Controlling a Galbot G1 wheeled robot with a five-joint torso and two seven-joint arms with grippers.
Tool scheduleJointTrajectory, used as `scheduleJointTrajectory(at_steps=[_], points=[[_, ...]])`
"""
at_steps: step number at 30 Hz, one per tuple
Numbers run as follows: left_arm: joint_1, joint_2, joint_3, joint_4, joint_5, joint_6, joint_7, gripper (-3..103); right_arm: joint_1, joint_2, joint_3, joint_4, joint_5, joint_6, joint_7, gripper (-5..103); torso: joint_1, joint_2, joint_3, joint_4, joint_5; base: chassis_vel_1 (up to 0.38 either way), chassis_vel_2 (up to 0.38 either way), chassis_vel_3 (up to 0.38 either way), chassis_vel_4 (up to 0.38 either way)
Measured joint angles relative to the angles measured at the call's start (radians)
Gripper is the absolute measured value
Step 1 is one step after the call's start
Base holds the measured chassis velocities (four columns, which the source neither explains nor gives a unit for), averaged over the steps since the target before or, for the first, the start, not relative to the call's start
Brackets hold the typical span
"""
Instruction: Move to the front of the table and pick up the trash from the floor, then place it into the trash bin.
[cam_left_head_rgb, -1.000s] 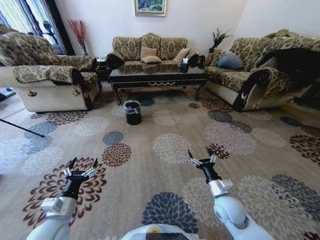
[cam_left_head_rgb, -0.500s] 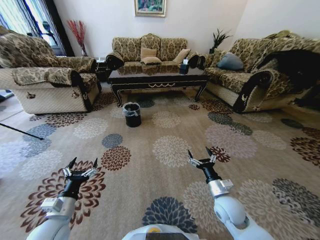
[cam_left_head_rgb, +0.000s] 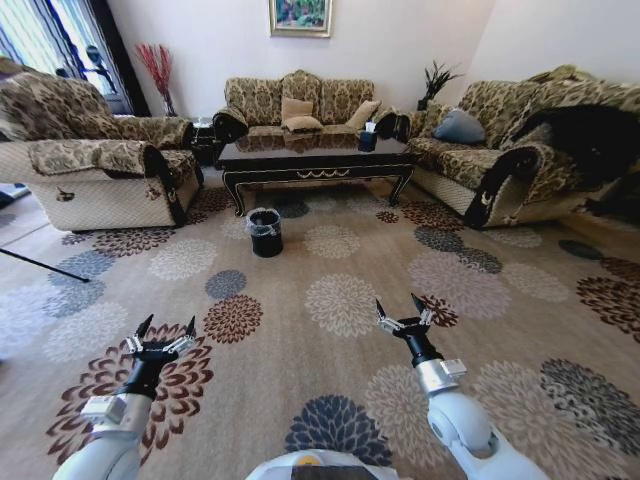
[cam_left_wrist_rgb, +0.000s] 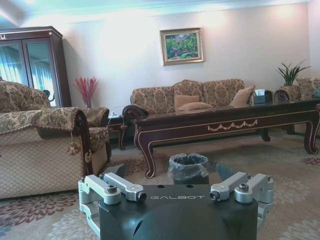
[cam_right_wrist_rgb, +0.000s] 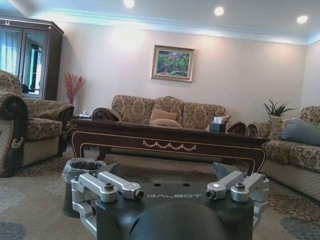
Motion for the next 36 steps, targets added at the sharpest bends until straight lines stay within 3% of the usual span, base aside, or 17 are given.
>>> scheduleJointTrajectory(at_steps=[36], points=[[0.0, 0.0, 0.0, 0.0, 0.0, 0.0, 0.0, 100, 0.0, 0.0, 0.0, 0.0, 0.0, 0.0, 0.0, 100, 0.041, 0.131, 0.09, 0.0, 0.0, 0.0, 0.0, 0.0, 0.0]])
